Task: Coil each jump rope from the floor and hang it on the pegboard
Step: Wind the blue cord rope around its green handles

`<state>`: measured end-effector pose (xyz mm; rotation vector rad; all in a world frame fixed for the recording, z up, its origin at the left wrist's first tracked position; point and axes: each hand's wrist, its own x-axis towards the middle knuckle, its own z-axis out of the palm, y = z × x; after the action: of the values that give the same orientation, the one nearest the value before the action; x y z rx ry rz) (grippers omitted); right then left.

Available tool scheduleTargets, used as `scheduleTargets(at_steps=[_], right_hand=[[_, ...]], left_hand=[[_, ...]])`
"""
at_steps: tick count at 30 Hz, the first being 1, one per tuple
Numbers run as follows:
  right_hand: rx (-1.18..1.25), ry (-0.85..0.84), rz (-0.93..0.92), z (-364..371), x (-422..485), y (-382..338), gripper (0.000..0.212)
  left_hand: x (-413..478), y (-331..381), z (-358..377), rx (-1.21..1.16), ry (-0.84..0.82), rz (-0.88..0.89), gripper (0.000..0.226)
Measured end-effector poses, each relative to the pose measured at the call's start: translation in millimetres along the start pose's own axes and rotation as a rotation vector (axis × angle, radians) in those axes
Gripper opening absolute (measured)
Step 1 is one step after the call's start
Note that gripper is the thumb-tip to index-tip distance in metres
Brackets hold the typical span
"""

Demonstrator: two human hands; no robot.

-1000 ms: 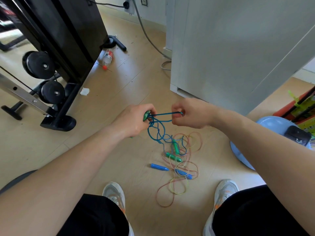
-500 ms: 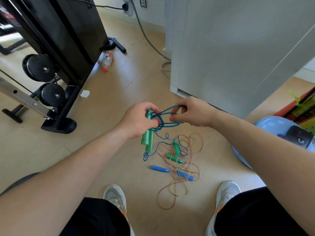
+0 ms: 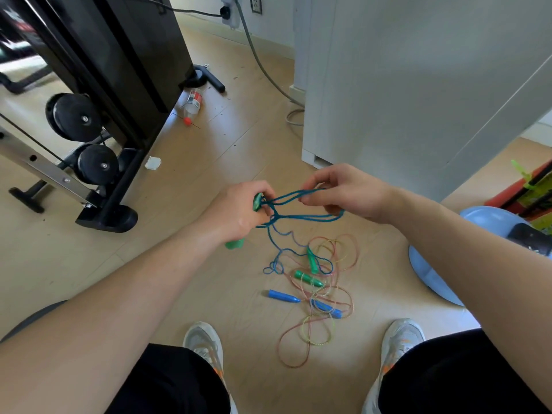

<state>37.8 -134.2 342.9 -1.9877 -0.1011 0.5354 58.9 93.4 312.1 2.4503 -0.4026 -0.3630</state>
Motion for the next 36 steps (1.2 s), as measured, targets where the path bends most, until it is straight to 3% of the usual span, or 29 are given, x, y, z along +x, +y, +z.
scheduleTargets(at_steps=[2, 6, 8, 11, 13, 16, 18, 20, 22, 25, 29, 36], right_hand=[[-0.246, 0.048, -0.032, -1.2, 0.1, -1.4, 0.008], [-0.037, 0.084, -0.063, -5.7, -2.6, -4.3, 0.002], [-0.065, 0.058, -0.024, -9.3, -4.2, -4.9, 0.008], [-0.498, 0.079, 0.025, -13.3, -5.5, -7.6, 0.013], [-0.647, 0.08, 0.053, -11.1, -6.9, -8.5, 0.029], [-0.622, 0.037, 0.08, -12.5, -8.0, -2.8, 0.038], [-0.635, 0.004, 0.069, -16.7, -9.0, -0.1, 0.033], [-0.659, 0.083, 0.019, -20.5, -9.3, -0.6, 0.025], [-0.49, 0.182, -0.052, -24.0, -8.2, 0.3, 0.018], [-0.19, 0.139, -0.07, -28.4, -9.9, 5.6, 0.012], [-0.483, 0.208, -0.052, -32.5, -6.6, 13.2, 0.019], [-0.802, 0.136, 0.077, -41.7, -8.7, 15.4, 0.04]], left_hand=[[1.0, -4.7, -3.0, 0.039, 0.009, -0.007, 0.019], [2.9, -11.4, -6.4, 0.106, 0.021, -0.017, 0.022], [3.7, -16.3, -8.2, 0.116, 0.013, -0.034, 0.021], [4.5, -19.0, -9.3, 0.15, 0.019, -0.019, 0.022], [5.4, -18.0, -8.0, 0.191, 0.013, -0.018, 0.025], [6.9, -18.4, -6.9, 0.249, -0.001, -0.038, 0.028], [6.5, -18.8, -7.3, 0.241, -0.014, -0.046, 0.025], [6.5, -19.2, -8.2, 0.235, -0.022, -0.05, 0.025], [6.4, -20.8, -9.0, 0.219, -0.018, -0.062, 0.028], [6.2, -21.4, -10.9, 0.168, -0.016, -0.082, 0.027], [5.0, -15.3, -9.4, 0.058, -0.105, -0.098, 0.026], [0.1, -4.1, -10.2, 0.185, -0.133, -0.088, 0.037]])
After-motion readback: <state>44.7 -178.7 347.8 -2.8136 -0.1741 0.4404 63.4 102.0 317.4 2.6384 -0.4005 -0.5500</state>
